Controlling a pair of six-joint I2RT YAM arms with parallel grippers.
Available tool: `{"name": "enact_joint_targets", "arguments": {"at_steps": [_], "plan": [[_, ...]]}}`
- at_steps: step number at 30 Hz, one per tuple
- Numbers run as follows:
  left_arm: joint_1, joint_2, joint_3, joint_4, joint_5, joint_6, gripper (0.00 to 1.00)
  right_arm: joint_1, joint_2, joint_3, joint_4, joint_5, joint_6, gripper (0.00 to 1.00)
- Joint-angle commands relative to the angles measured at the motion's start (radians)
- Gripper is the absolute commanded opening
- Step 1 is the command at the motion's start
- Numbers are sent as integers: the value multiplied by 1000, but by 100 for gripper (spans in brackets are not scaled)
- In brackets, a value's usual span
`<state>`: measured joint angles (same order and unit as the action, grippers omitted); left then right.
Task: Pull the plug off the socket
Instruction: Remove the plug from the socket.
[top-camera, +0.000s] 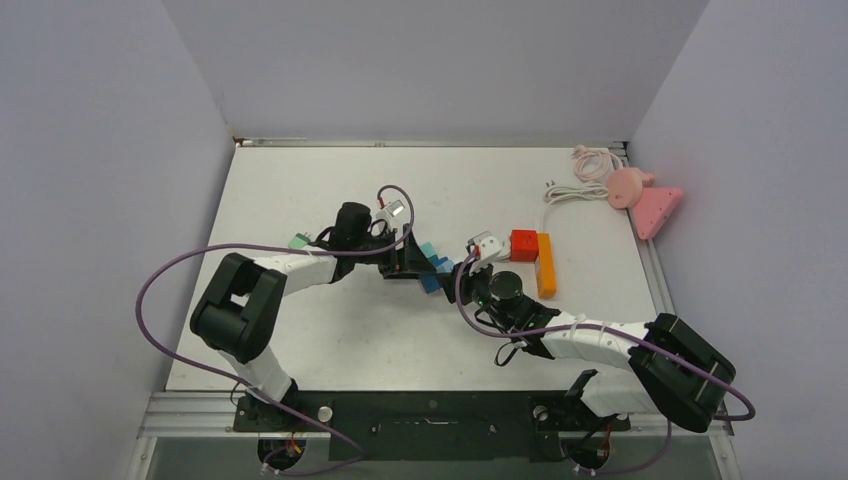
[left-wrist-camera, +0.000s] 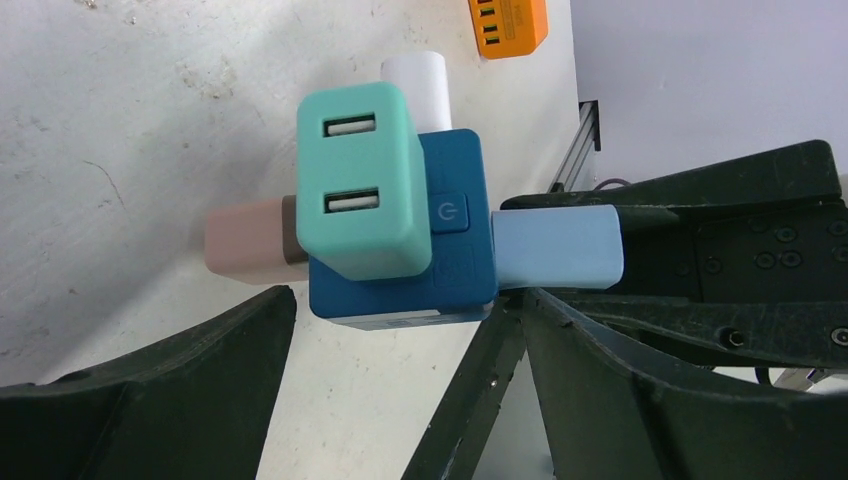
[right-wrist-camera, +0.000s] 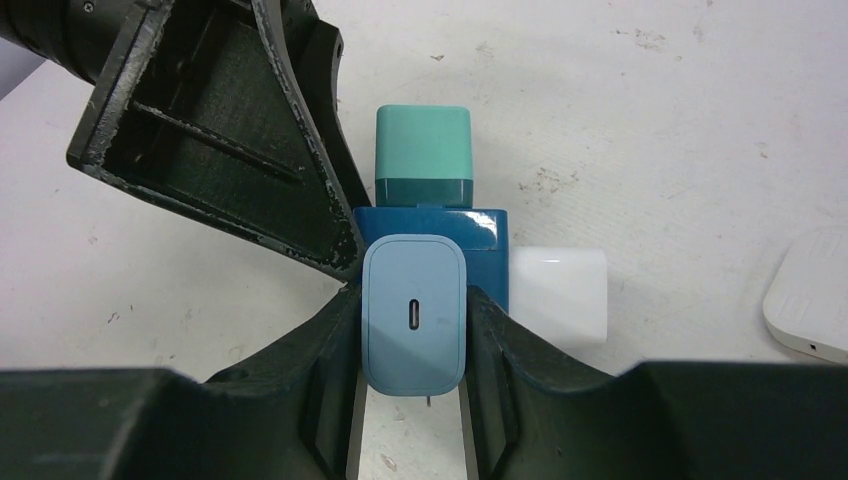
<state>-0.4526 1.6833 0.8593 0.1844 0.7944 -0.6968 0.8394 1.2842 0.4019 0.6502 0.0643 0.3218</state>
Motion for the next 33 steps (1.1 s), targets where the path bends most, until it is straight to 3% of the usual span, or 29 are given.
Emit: {"name": "enact_joint_targets", "arguments": {"at_steps": [1,6,15,25,33], "plan": [[-19,20,20,70,35,-33,80,11,-29,1,80,26,-14,5],[-23,32,22,91,31,-46,79,20,-16,5,88,2,-13,5],[-23,47,23,96,33,-58,63,40,1,11,96,-12,-21,5],[-24,58,28,70,17,-42,32,50,16,24,83,-24,-30,5],[-34,58,45,-13,-31,15,20,10,38,20,108,-104,38,5]]}}
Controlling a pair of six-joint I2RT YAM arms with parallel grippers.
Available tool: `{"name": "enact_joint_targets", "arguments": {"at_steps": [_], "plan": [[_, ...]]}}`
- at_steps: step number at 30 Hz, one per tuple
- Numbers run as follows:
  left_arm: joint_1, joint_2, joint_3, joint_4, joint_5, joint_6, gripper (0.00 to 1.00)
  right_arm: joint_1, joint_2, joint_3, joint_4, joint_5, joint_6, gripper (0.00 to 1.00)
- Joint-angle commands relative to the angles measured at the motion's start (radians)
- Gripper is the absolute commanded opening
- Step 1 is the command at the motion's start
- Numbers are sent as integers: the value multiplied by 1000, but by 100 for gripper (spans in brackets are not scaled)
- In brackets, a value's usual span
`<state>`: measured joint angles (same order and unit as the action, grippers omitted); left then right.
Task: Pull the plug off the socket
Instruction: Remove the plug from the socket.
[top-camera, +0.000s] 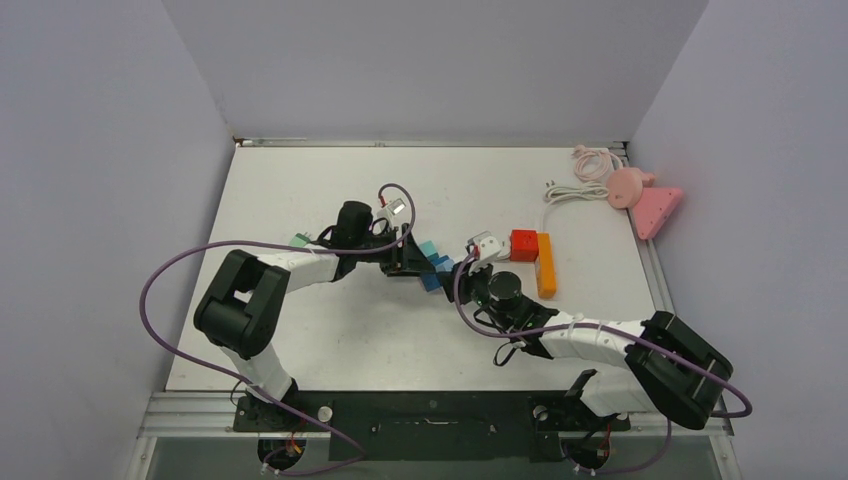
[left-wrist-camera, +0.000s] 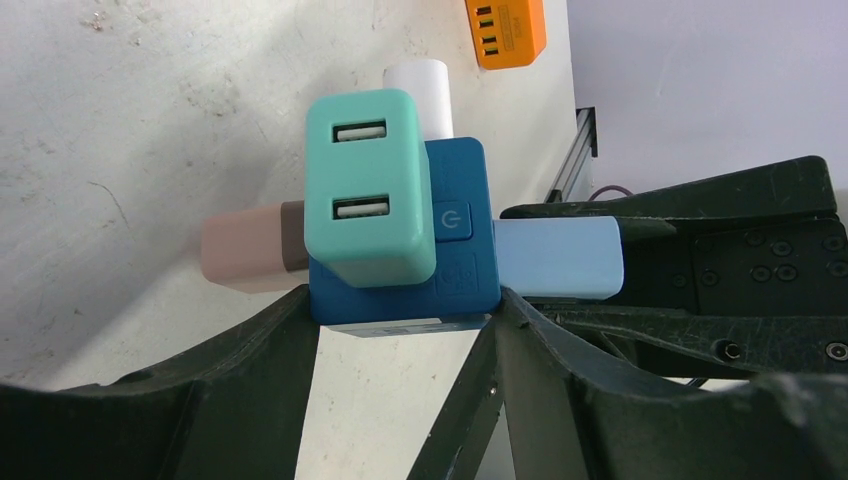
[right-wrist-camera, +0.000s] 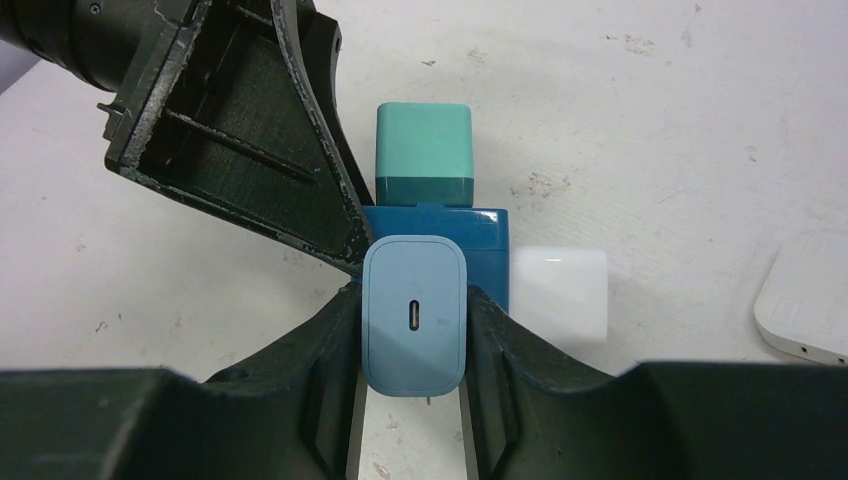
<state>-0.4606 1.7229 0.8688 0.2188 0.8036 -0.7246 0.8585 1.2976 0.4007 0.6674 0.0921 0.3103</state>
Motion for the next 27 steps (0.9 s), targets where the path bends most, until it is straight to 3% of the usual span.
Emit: {"name": "enact_joint_targets", "arguments": {"at_steps": [1,7,14,27], "plan": [[-26,18,36,-48,-42,44,20,-30,28,16,104,-153,70,5],[-29,13,38,-68,-58,60,16,-154,57,-7,168,-304,162,5],[-32,11,47,-99,-73,80,14,-167,82,1,179,-336,167,5],[-32,12,50,-121,-95,89,12,10,23,45,29,-43,-4,5]]}}
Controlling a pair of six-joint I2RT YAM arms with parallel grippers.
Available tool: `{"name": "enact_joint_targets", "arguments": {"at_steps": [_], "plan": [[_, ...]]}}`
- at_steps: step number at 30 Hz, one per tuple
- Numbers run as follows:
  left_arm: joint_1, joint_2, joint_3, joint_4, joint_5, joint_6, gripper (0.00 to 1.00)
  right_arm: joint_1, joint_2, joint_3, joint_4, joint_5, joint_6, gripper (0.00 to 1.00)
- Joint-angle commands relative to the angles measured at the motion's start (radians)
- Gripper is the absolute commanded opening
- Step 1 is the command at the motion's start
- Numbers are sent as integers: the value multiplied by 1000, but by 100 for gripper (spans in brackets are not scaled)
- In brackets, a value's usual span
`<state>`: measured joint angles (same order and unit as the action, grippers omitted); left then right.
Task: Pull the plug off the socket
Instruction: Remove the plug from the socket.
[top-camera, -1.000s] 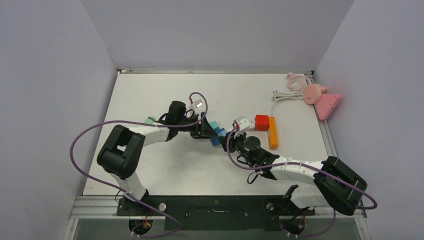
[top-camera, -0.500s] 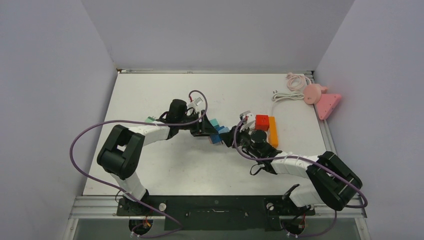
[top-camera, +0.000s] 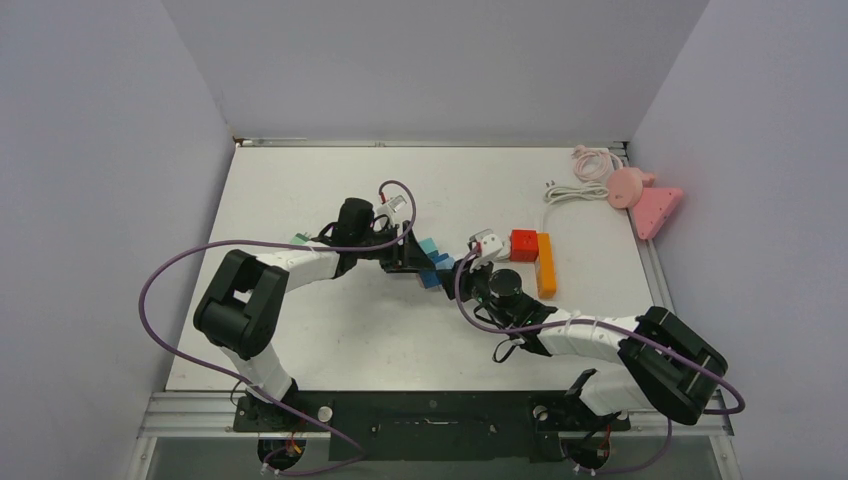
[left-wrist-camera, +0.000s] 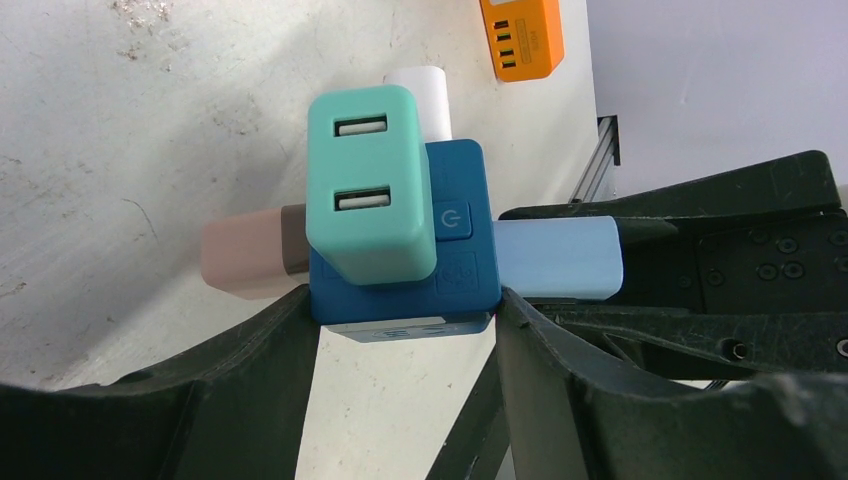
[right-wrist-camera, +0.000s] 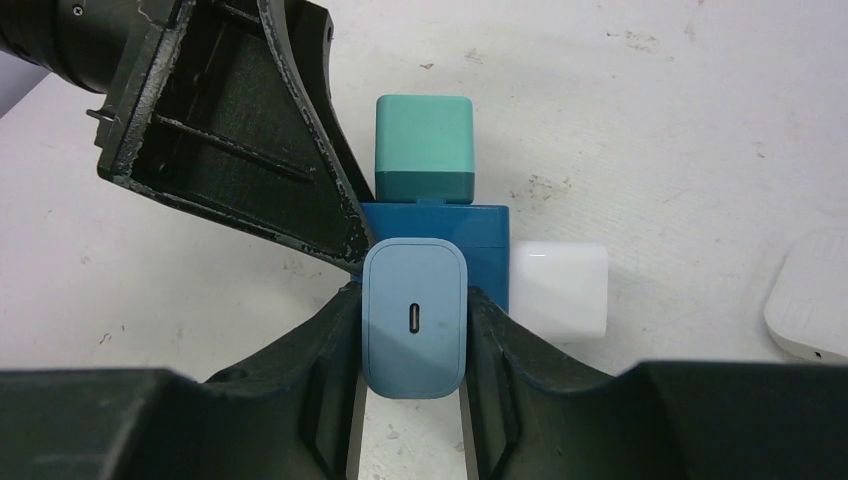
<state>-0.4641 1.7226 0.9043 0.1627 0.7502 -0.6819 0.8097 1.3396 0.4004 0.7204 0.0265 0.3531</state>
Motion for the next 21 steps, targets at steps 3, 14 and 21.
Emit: {"name": "enact_joint_targets", "arguments": {"at_steps": [3,14,21], "plan": [[-28,12,18,-74,-48,54,12,59,-15,47,-24,15,-39,5],[-28,-1,27,-114,-78,95,10,-157,42,3,132,-328,144,5],[-28,-6,28,-119,-84,100,10,-190,89,6,181,-407,183,5]]}}
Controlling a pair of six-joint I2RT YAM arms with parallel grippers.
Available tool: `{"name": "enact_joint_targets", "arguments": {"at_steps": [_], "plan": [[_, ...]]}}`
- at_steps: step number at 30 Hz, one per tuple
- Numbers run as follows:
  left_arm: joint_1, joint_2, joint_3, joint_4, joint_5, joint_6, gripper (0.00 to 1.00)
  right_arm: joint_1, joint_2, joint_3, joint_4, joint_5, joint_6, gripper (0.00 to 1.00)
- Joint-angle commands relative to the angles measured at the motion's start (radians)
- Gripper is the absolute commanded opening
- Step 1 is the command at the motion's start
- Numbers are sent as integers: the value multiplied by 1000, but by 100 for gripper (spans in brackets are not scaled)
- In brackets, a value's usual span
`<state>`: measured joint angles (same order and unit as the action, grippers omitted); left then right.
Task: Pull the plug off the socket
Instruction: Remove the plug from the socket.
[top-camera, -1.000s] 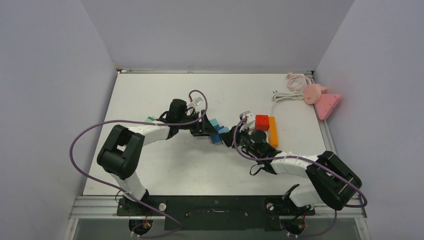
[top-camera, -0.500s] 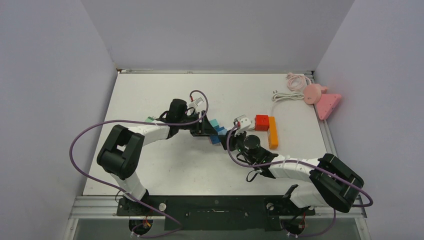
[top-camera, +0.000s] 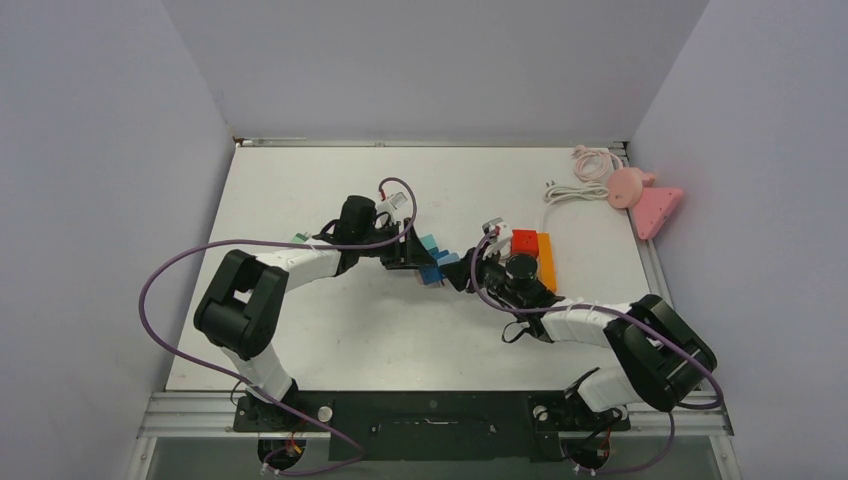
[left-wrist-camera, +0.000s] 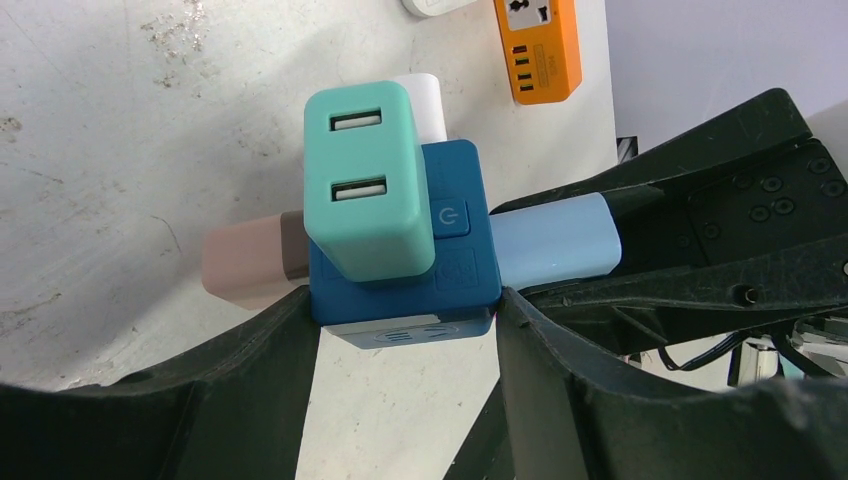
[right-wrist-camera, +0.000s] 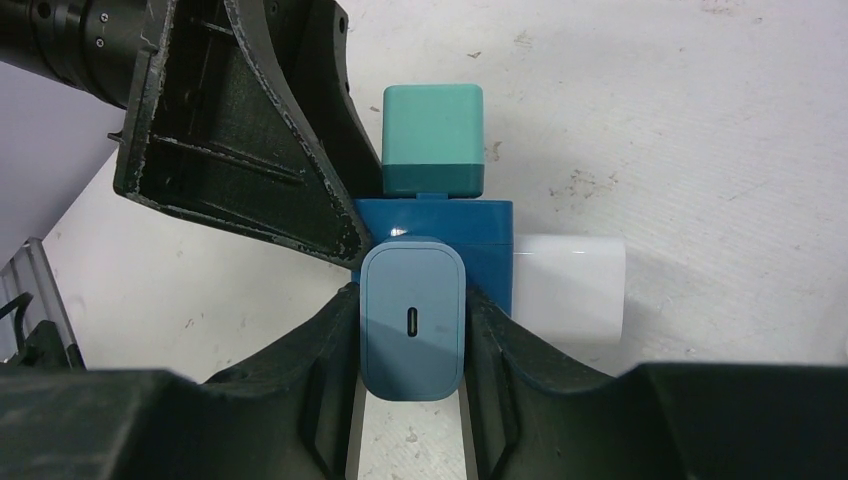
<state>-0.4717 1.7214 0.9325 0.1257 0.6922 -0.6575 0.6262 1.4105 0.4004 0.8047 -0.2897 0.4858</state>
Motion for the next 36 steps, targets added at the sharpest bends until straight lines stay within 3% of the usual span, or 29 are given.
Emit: {"name": "enact_joint_targets", "arguments": {"at_steps": [1,5,12,19,25,31,36], "plan": [[-21,-5,-1,-83,-26,76,10,-6,18,6,95,-87,47,5],[-21,-8,3,-88,-31,76,10,23,-12,13,35,-17,-5,5],[-21,-13,13,-124,-67,96,10,186,-73,47,-105,248,-158,5],[-19,-13,16,-124,-78,102,10,195,-71,45,-97,261,-154,5],[-19,-16,18,-124,-81,110,10,146,-82,21,-60,204,-109,5],[-22,-25,26,-185,-114,135,9,-38,-44,-32,97,-52,45,5],[-22,-32,26,-187,-117,139,9,-50,-19,-28,111,-81,54,5]]}}
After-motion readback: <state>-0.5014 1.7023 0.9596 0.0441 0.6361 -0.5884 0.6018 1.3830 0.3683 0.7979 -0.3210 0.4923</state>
